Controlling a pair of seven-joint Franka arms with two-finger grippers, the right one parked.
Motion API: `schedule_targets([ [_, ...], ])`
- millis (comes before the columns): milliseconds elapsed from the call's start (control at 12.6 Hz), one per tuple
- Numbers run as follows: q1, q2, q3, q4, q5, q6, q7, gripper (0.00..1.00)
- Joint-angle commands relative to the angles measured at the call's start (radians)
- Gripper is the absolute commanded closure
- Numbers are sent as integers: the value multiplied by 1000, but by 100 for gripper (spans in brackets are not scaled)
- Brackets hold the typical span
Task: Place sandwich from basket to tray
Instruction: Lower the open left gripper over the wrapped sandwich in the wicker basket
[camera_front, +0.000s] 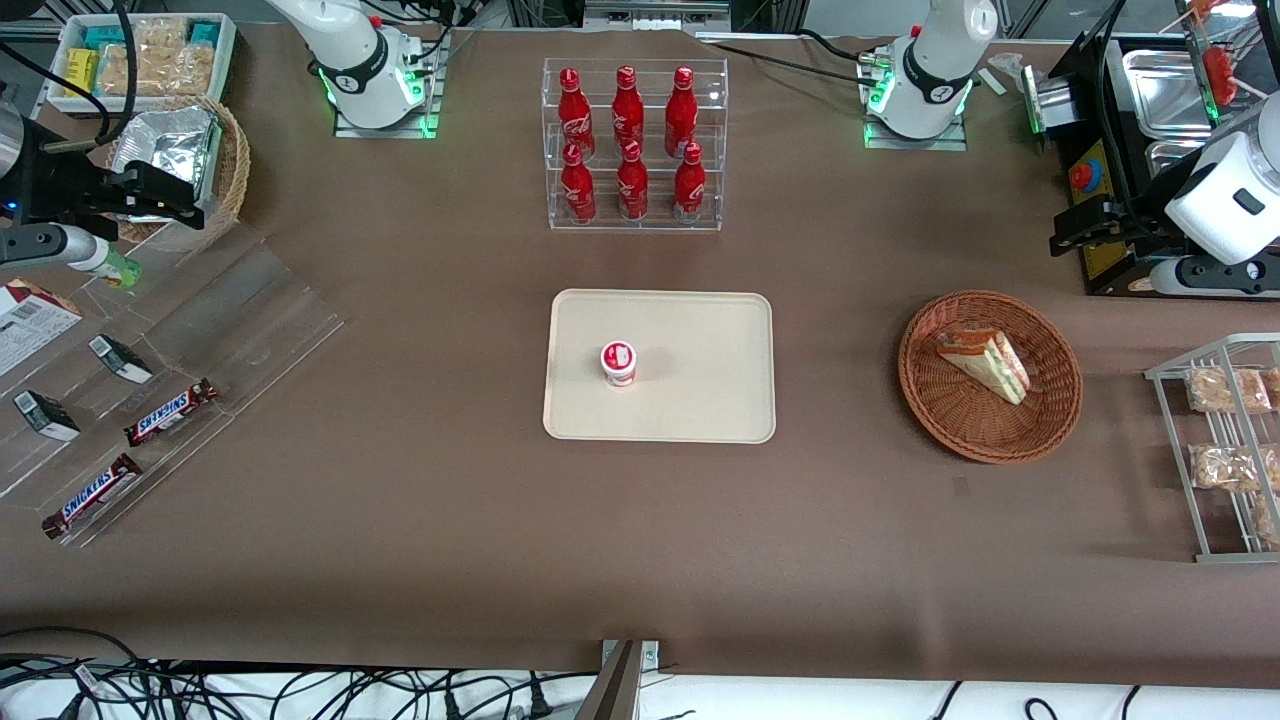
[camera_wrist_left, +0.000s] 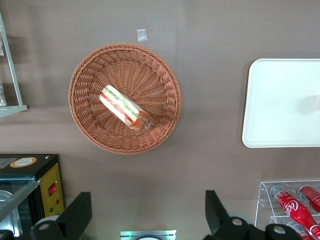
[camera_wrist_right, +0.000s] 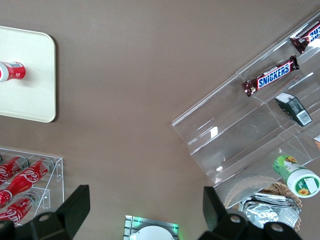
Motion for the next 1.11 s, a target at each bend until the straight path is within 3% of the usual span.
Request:
schedule_targets([
  [0,5,-1,-3,4,-27,27,26,0],
  [397,10,13,9,-18,-7,62,12,0],
  [635,15,18,11,-138,56,155,-95,0],
  [1032,25,16,8,-392,118,436,-447,0],
])
